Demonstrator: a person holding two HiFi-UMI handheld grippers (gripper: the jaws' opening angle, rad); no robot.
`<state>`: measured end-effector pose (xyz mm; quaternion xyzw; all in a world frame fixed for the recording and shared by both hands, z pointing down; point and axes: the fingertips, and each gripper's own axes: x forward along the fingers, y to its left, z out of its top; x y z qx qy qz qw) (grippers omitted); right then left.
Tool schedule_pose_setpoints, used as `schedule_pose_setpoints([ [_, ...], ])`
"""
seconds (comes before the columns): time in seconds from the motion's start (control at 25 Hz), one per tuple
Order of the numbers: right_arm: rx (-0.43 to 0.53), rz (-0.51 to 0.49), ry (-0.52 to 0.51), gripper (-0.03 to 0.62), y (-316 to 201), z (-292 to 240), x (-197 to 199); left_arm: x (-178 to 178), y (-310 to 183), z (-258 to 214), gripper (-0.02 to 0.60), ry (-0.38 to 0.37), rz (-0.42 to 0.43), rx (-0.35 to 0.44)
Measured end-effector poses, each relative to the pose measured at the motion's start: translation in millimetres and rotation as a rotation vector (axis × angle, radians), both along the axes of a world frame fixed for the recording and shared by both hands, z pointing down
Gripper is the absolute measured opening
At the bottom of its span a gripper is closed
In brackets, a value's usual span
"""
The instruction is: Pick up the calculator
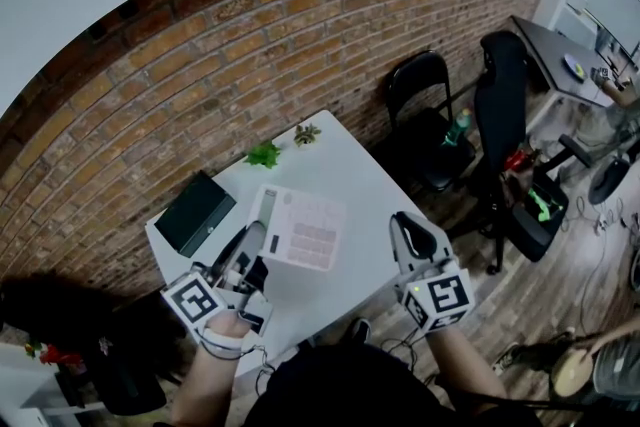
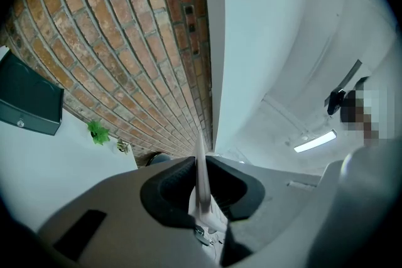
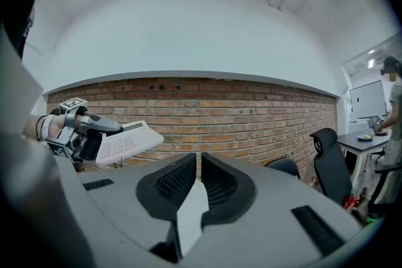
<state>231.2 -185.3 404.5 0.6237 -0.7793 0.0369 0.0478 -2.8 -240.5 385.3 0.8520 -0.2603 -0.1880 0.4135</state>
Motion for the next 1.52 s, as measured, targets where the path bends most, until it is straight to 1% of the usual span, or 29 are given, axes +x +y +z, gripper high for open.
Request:
schedule_pose_setpoints([
  [0.24,-0.003,0.001,-0.005,0.029,0,2,1,0,0,1,0.049,0.008,-0.002,0.003],
  [0.44,-0.004,-0.007,-0.018,0.028,-1,3,14,12,-1,3,0.049,0.003,-0.012,-0.005],
  [0.6,0.013,-0.014,-0.020,0.016,-1,2,16,14,0,4,0.048,0.010,-0.017,-0.006],
  [0.68,0.023,-0.019,-0.021,0.007,0,0,21,20,1,3,0.048,0.011,-0.018,0.003],
  [1.28,0.025,-0.050,-0.025,0.006,2,4,62,62,10,6,0.049,0.005,-0.036,0.007],
  [1.52,0.026,-0.057,-0.028,0.006,5,5,80,79,15,8,0.049,0.009,-0.048,-0.006],
])
